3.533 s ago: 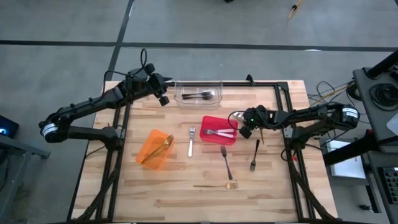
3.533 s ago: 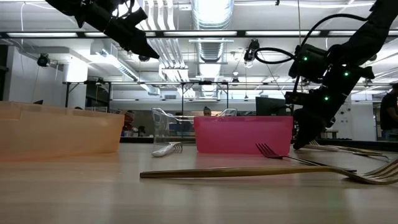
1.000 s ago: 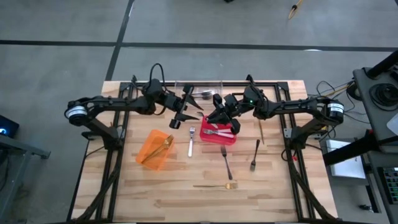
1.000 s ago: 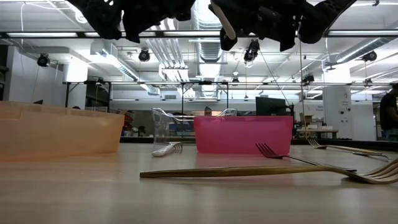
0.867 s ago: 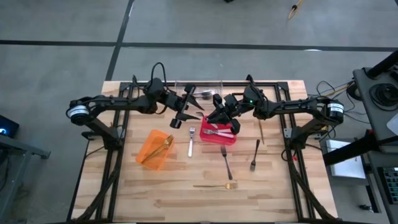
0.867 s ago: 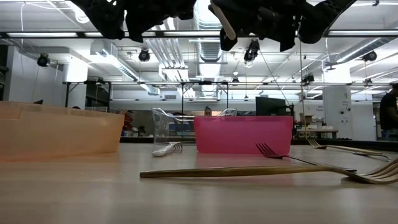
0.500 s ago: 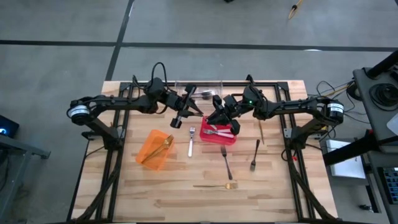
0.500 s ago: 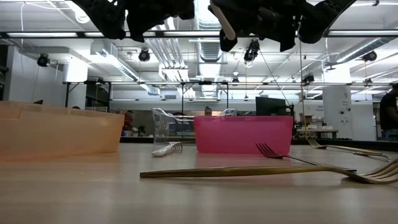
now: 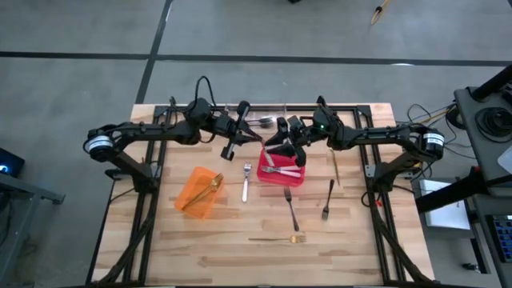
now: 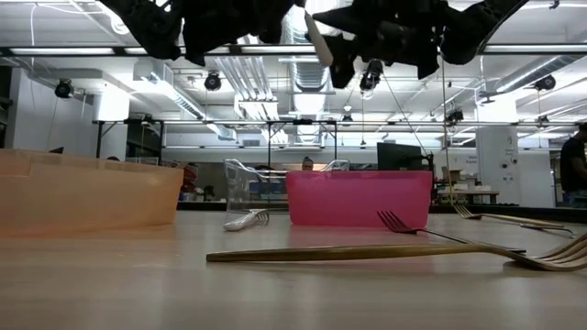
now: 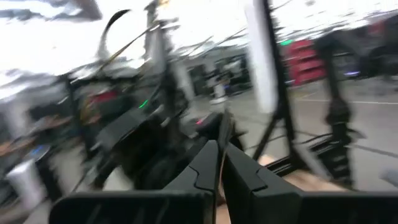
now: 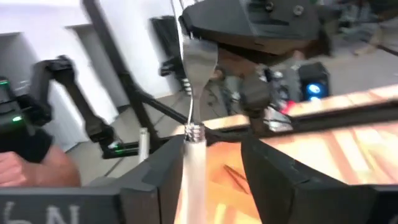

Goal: Sort silverware by color (type)
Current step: Put the white fork into the red bin

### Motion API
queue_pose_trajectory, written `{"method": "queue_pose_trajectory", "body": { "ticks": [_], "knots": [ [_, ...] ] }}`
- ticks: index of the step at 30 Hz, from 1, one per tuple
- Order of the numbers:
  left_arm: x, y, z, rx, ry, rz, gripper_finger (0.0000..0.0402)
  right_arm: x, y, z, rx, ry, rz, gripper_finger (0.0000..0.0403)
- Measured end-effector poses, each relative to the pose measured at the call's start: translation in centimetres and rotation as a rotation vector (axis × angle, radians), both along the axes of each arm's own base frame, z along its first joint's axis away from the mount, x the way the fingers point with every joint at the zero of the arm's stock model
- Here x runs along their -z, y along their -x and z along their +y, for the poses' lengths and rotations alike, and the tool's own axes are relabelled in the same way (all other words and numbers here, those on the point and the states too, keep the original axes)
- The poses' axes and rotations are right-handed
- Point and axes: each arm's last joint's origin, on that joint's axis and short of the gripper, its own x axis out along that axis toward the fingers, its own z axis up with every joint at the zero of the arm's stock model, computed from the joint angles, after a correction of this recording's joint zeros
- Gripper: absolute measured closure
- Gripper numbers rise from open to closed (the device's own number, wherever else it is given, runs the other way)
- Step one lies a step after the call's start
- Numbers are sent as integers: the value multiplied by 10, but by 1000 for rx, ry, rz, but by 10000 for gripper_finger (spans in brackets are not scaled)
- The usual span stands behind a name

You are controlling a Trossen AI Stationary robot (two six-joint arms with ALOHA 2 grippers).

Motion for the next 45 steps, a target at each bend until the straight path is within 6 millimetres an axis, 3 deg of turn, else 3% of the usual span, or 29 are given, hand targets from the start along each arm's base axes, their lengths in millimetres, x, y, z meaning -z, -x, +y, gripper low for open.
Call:
{"method": "queue_pose_trajectory", "body": {
  "ticks": [11,18,23,34,45],
  "knots": [
    [25,19,22,-509,135,62,401,2,17,-12,531,165,204,228],
    [26,18,22,-712,135,48,401,7,1,6,679,405,181,227],
    [25,18,21,-764,134,35,401,3,-5,19,856,474,138,227],
    [18,15,14,-731,142,-21,401,2,-7,23,873,427,137,227],
    [21,8,11,-761,183,-82,401,14,-24,25,858,451,180,227]
  ]
}}
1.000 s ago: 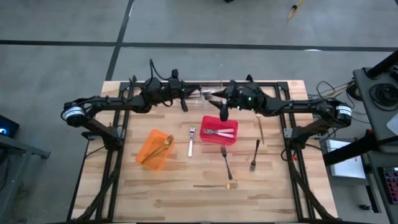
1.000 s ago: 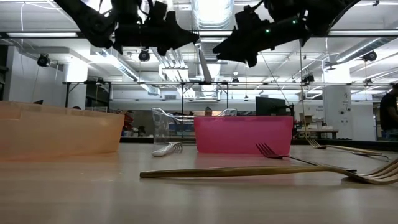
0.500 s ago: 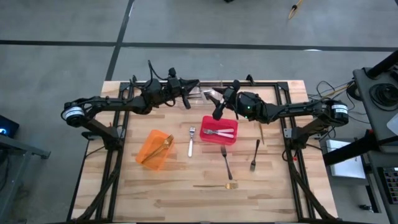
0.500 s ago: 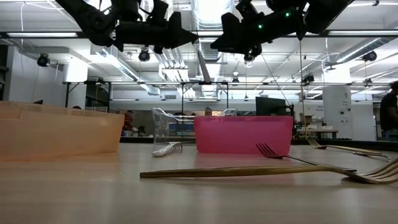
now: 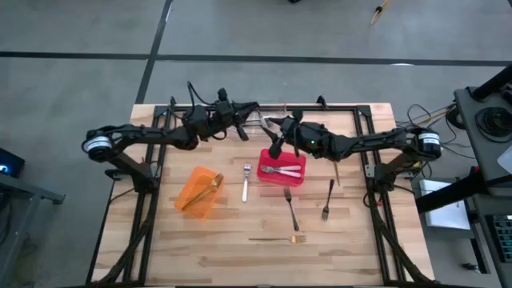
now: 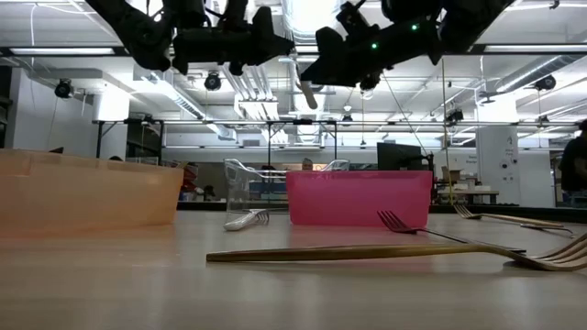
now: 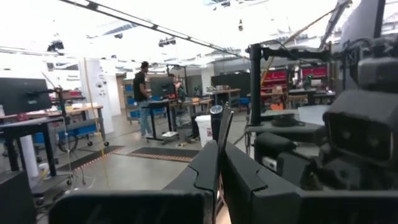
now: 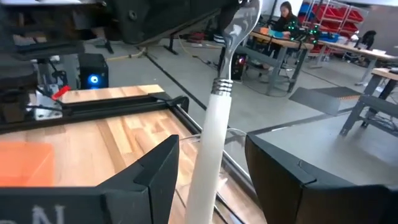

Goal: Sort silverware by color (type)
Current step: Put the white fork into the red bin

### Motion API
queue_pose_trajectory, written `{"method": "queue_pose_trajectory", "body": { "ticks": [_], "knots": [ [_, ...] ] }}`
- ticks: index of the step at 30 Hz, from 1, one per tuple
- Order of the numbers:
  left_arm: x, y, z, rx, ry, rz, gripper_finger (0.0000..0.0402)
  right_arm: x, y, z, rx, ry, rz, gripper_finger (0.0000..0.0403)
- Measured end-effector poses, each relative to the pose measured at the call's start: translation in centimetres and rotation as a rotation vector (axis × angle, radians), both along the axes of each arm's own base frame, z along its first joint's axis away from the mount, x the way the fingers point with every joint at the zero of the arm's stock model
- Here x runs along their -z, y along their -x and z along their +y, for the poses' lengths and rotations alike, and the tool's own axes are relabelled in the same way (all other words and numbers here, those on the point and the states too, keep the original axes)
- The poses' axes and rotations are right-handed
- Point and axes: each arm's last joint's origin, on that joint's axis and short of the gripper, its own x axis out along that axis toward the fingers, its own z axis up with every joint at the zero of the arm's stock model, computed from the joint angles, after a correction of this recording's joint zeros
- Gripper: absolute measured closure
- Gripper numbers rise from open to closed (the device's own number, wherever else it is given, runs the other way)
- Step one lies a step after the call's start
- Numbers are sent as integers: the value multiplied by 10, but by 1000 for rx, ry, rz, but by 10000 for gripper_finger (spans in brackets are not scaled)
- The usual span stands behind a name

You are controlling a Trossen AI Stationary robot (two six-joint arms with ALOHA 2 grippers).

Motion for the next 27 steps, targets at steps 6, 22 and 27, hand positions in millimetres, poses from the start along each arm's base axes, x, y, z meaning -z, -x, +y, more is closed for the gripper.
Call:
{"method": "queue_pose_trajectory", "body": {
  "ticks": [6,22,27],
  "knots": [
    [2,-2,-1,-16,5,0,401,-3,-13,-4,99,61,32,227],
    [2,-2,-1,-19,-6,-5,401,-3,-43,-9,171,147,112,317],
    [2,-2,-1,-18,-10,1,401,-5,-39,-9,181,121,122,368]
  ]
}}
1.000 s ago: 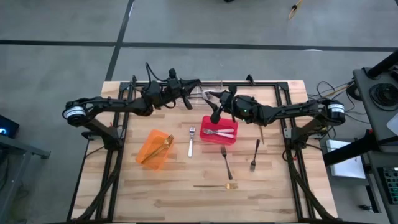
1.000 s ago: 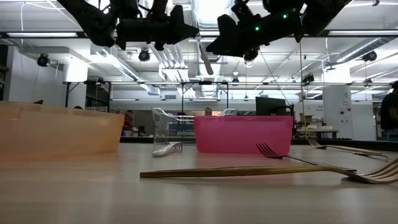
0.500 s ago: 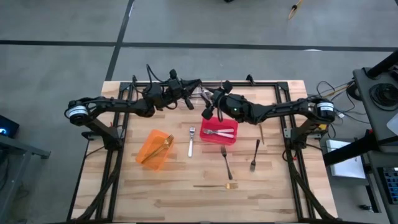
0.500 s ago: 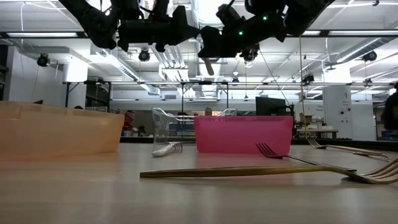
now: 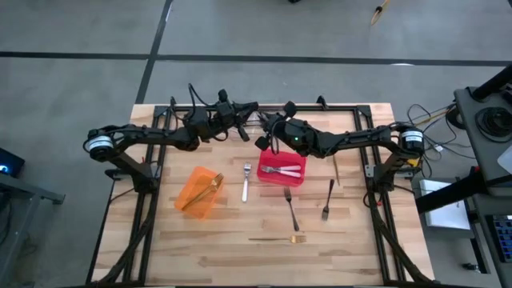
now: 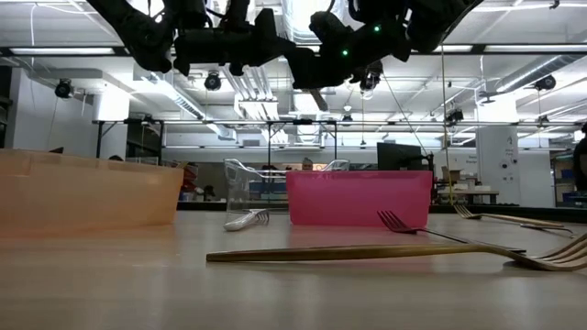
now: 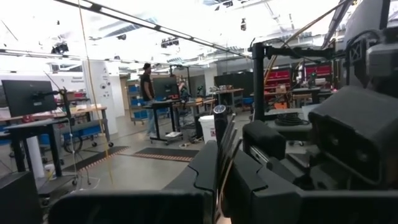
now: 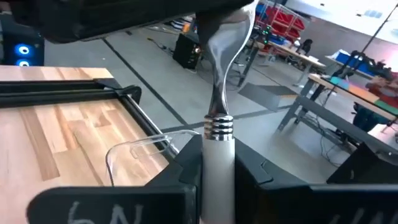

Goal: Sort silverware by color (type)
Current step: Put the white fork into the red bin

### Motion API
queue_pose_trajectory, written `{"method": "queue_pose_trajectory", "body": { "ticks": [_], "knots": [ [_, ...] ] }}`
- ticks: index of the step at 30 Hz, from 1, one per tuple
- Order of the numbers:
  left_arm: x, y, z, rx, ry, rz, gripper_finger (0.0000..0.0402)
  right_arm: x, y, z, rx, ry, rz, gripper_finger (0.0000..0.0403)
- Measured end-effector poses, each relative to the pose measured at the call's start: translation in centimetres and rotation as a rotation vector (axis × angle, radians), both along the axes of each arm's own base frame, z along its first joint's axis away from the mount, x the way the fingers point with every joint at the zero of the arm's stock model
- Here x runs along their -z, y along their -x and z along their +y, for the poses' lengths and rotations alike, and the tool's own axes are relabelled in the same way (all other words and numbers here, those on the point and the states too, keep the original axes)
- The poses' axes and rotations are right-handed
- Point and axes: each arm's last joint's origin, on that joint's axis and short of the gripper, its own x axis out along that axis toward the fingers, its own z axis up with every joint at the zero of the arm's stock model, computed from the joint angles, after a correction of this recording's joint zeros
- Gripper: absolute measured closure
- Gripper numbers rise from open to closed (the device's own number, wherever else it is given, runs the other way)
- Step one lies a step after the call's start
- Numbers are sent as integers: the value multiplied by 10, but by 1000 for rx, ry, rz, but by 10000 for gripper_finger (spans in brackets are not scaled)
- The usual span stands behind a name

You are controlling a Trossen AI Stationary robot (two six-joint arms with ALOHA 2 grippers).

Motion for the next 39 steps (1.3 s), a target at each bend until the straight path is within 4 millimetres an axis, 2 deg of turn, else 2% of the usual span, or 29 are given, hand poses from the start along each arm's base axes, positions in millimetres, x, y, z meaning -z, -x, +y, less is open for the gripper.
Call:
{"method": "queue_pose_trajectory", "body": {
  "ticks": [6,10,17,25,28,34,39],
  "knots": [
    [3,-1,0,2,-4,37,401,-4,10,3,-10,-82,51,368],
    [5,1,-1,-1,-16,103,387,-16,21,1,-29,-209,148,378],
    [-5,14,-2,-44,-54,175,310,-32,33,-12,-113,-474,304,385],
    [-19,30,-8,-53,-136,275,201,-31,44,-21,-257,-732,369,385],
    [-25,37,-11,-56,-158,294,177,-23,46,-20,-352,-896,409,385],
    [-34,47,-14,-60,-161,302,162,11,39,-14,-439,-1178,552,384],
    [-39,55,-17,-64,-181,322,161,33,35,-15,-380,-1342,612,384]
  ]
}}
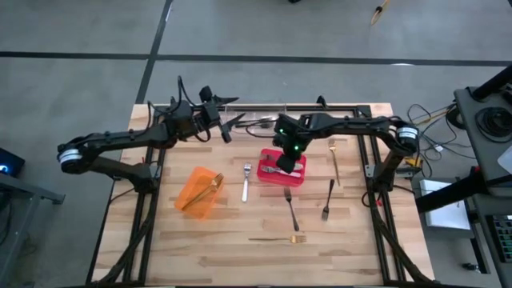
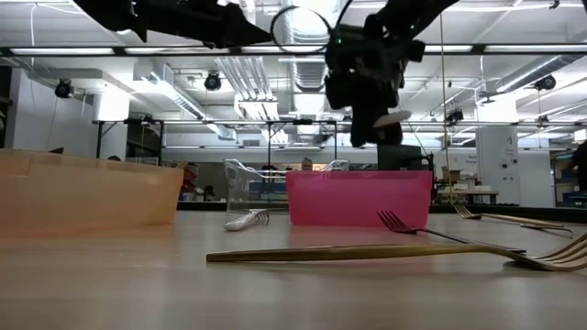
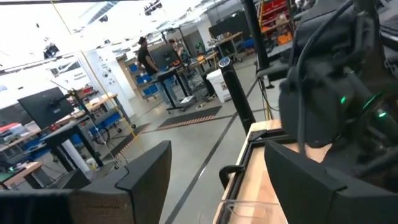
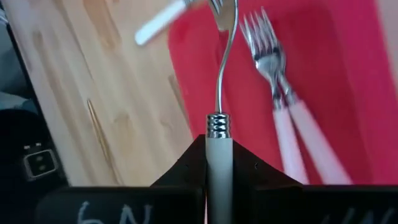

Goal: Sort silverware by color (type)
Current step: Put the white fork into the red bin

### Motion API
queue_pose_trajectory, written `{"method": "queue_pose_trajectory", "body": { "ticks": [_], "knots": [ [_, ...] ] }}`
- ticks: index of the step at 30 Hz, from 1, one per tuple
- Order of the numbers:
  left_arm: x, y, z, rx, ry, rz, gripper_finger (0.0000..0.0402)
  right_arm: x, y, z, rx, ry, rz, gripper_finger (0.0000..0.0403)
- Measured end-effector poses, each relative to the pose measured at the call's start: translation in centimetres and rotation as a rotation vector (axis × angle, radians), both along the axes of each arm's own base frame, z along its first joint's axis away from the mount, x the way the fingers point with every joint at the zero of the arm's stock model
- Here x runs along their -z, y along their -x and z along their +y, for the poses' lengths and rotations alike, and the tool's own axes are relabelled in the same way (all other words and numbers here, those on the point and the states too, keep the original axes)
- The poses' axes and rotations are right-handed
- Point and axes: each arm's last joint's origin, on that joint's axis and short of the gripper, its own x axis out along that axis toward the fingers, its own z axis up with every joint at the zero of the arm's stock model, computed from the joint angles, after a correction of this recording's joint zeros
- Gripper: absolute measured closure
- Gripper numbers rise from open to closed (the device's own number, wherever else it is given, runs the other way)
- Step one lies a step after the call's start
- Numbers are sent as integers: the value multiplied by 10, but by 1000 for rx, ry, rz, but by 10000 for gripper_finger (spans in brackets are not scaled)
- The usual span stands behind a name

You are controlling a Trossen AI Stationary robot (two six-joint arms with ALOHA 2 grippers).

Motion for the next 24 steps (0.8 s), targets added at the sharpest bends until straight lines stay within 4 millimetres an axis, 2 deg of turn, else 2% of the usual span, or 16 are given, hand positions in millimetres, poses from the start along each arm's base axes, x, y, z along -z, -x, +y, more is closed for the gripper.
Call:
{"method": "queue_pose_trajectory", "body": {
  "ticks": [10,19,24],
  "knots": [
    [-12,23,-5,-117,-27,51,161,31,-3,0,106,-147,213,384],
    [-18,36,-9,-163,-37,73,161,48,-9,-2,110,-172,242,383],
    [-20,40,-11,-163,-35,75,161,50,-12,-3,101,-161,212,382]
  ]
}}
